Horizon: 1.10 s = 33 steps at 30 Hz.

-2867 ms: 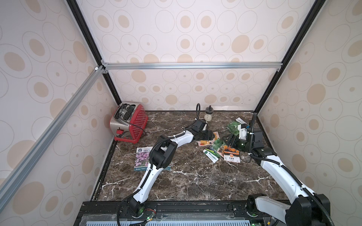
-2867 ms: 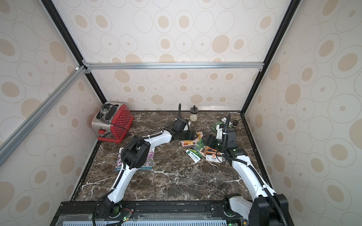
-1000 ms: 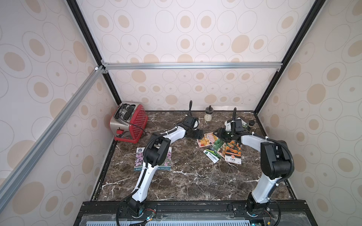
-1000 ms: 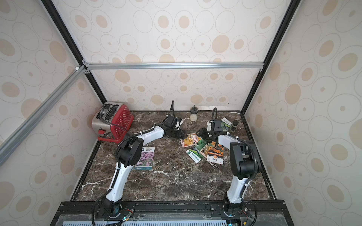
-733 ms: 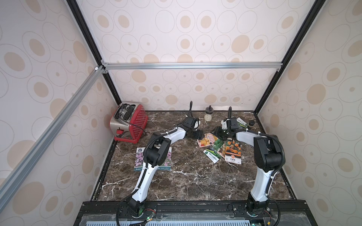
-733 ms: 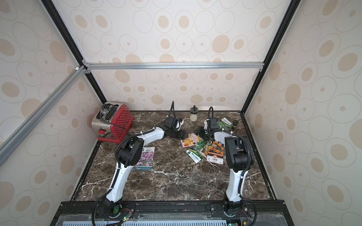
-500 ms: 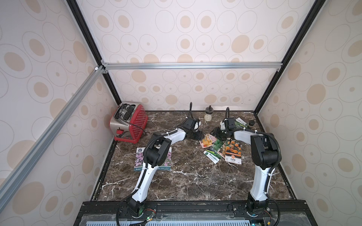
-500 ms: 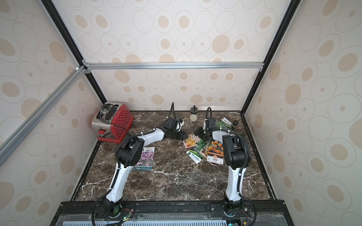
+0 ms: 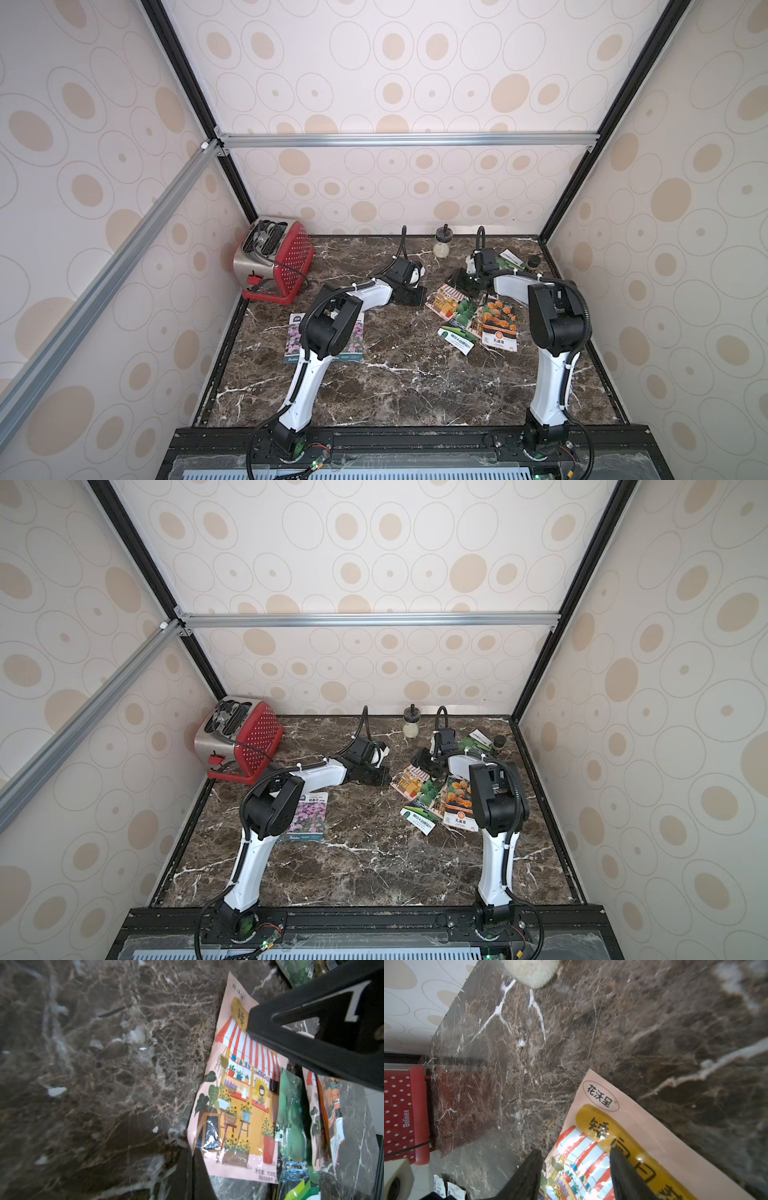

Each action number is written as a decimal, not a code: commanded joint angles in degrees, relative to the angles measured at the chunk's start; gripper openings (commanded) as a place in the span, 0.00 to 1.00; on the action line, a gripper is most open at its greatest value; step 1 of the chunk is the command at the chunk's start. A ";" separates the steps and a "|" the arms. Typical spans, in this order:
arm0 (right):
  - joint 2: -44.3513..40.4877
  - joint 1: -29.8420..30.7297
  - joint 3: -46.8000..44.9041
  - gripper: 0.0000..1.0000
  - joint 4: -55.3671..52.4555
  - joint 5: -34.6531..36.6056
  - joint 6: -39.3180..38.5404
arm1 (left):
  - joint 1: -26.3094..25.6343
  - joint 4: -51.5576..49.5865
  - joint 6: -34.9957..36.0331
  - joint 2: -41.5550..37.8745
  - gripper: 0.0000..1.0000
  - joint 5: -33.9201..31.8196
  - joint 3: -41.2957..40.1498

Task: Arrange the seed packets in a row
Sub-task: Pick up the seed packet from the center of the board, then place the seed packet at the center of the board.

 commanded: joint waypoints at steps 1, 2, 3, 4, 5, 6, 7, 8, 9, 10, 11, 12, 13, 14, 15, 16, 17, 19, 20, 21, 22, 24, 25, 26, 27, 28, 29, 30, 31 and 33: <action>0.86 1.12 -0.97 0.56 -1.11 -0.03 -0.10 | -1.26 -1.98 -0.22 -0.79 0.00 -0.21 -1.16; 0.13 1.20 -1.31 0.56 -0.79 -0.11 0.06 | -1.25 -1.85 -0.47 -1.21 0.00 -0.39 -1.24; -0.80 1.21 -1.61 0.56 -0.85 -0.23 -0.08 | -1.27 -1.81 -0.64 -1.61 0.00 -0.87 -1.31; -2.16 1.21 -2.24 0.56 -0.37 -0.36 -0.11 | -1.21 -1.73 -0.84 -2.27 0.00 -1.46 -1.63; -4.05 1.21 -3.17 0.56 0.11 -0.13 -0.20 | -1.20 -1.72 -1.00 -3.11 0.00 -2.24 -1.88; -5.72 1.20 -3.72 0.57 0.08 0.08 -0.45 | -1.25 -1.85 -1.26 -3.84 0.00 -3.13 -2.11; -7.48 1.17 -4.20 0.57 -0.30 0.22 -0.92 | -1.13 -1.90 -1.57 -4.89 0.00 -4.12 -2.50; -9.31 1.20 -4.89 0.58 -0.58 0.27 -1.36 | -1.01 -1.90 -1.88 -5.99 0.00 -4.83 -2.93; -10.82 1.13 -5.48 0.58 -0.67 0.18 -1.58 | -0.92 -1.77 -2.19 -7.03 0.00 -5.40 -3.40; -12.64 1.12 -6.27 0.59 -0.88 0.08 -1.85 | -0.84 -1.72 -2.69 -8.30 0.00 -6.52 -4.01; -14.24 1.12 -7.14 0.59 -1.13 0.06 -2.17 | -0.69 -2.00 -3.11 -9.60 0.00 -7.83 -4.47; -15.60 1.14 -7.90 0.59 -1.13 0.05 -2.21 | -0.51 -1.95 -3.34 -10.71 0.00 -8.40 -5.19; -17.18 1.16 -9.00 0.59 -1.07 -0.03 -2.22 | -0.24 -1.46 -3.96 -12.26 0.00 -9.26 -6.38; -18.53 1.12 -9.90 0.60 -0.98 0.01 -2.41 | 0.00 -1.05 -5.03 -13.75 0.00 -10.52 -7.64; -19.68 1.14 -10.69 0.60 -0.96 -0.04 -2.56 | 0.37 -1.02 -5.81 -14.94 0.00 -11.54 -8.57; -20.82 1.12 -11.33 0.60 -1.10 -0.02 -2.67 | 0.77 -1.25 -6.52 -16.28 0.00 -12.89 -9.54; -21.83 1.12 -11.87 0.60 -1.37 0.05 -2.85 | 1.15 -1.53 -7.35 -17.67 0.00 -14.16 -10.72; -23.68 1.12 -12.84 0.60 -1.44 0.11 -3.01 | 1.78 -1.71 -8.71 -20.41 0.00 -16.56 -13.19; -24.45 1.12 -13.28 0.60 -1.74 -0.03 -2.98 | 1.89 -2.03 -9.37 -21.99 0.00 -18.45 -14.48; -25.01 1.16 -13.72 0.60 -1.86 -0.11 -3.00 | 1.92 -2.59 -9.95 -23.19 0.00 -19.81 -15.38; -25.72 1.21 -14.39 0.60 -1.65 -0.13 -2.85 | 2.01 -3.56 -10.68 -24.51 0.00 -21.59 -16.35; -26.66 1.29 -15.57 0.60 -1.42 -0.25 -2.56 | 2.15 -4.71 -12.19 -27.13 0.00 -24.40 -18.49; -27.10 1.49 -16.17 0.60 -1.26 -0.44 -2.33 | 2.24 -5.38 -13.34 -28.50 0.00 -25.75 -19.72; -27.49 1.57 -16.71 0.60 -0.96 -0.60 -2.09 | 2.18 -5.80 -14.41 -29.59 0.00 -26.86 -20.78; -27.87 1.77 -17.41 0.60 -0.60 -0.67 -1.83 | 2.25 -6.31 -15.55 -30.97 0.00 -28.14 -22.22; -28.22 1.98 -17.99 0.60 -0.39 -0.70 -1.61 | 2.25 -6.72 -17.27 -32.33 0.00 -29.23 -23.84; -28.51 2.28 -18.45 0.60 -0.08 -0.75 -1.41 | 2.20 -6.92 -18.76 -33.53 0.00 -30.05 -25.28; -28.86 2.63 -19.03 0.60 0.29 -0.59 -1.17 | 2.25 -7.31 -20.59 -34.81 0.00 -31.14 -26.96; -29.06 3.08 -19.49 0.60 0.62 -0.38 -0.93 | 2.25 -7.37 -22.34 -36.13 0.00 -31.70 -28.69; -29.05 4.24 -20.14 0.60 1.27 -0.62 -0.24 | 2.15 -7.61 -25.33 -38.67 0.00 -32.68 -31.80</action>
